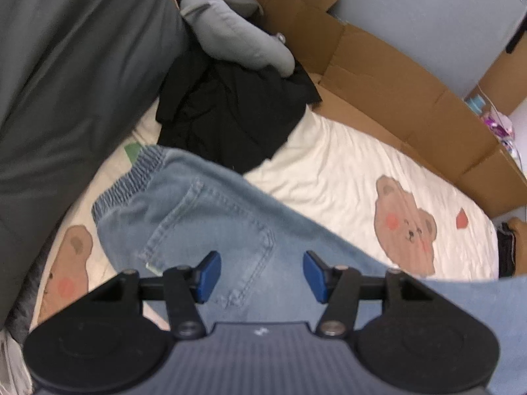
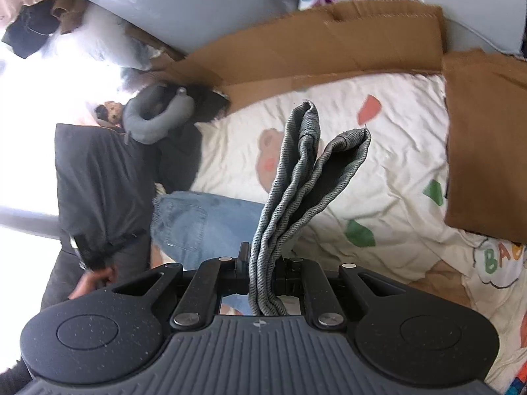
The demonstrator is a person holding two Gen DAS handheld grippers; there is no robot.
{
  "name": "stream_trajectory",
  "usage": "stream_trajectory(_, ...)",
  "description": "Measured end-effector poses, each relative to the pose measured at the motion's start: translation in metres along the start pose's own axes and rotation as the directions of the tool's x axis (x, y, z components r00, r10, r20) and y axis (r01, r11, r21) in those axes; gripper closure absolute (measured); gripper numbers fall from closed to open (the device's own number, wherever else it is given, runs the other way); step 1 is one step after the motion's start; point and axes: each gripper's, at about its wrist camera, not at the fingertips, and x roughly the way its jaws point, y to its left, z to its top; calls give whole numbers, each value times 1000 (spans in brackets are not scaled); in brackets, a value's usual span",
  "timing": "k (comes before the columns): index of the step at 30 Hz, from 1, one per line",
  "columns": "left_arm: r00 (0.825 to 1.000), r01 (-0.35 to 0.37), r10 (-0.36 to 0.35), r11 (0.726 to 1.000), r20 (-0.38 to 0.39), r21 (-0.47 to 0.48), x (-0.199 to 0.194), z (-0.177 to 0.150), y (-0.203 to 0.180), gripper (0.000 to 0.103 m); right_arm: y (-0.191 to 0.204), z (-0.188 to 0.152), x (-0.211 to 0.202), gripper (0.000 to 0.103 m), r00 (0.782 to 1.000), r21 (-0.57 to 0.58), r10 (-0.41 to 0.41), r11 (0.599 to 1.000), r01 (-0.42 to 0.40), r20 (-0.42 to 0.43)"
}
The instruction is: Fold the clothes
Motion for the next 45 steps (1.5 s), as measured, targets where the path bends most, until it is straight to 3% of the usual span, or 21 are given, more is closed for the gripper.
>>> stream_trajectory(12, 988, 120, -129, 987, -81, -107, 31, -71, -3, 45, 58, -11, -3, 94, 999, 28, 17, 999, -18, 42)
stream_trajectory(21, 955, 199, -229, 966, -187, -164, 69, -134, -23, 50, 88, -31, 10, 93, 993, 19, 18, 1000, -21, 120)
stream_trajectory(29, 921, 235, -277, 956, -275, -178, 99, -177, -38, 64, 102, -44, 41, 93, 990, -74, -22, 997, 33, 141)
stream_trajectory(40, 867, 304, -364, 928, -341, -217, 140, -200, -66, 74, 112, -45, 56, 93, 992, -90, 41, 995, -30, 118)
stream_trajectory(45, 874, 285, -340, 937, -347, -200, 162, -195, -80, 77, 126, -41, 56, 93, 991, -136, 70, 989, -55, 114)
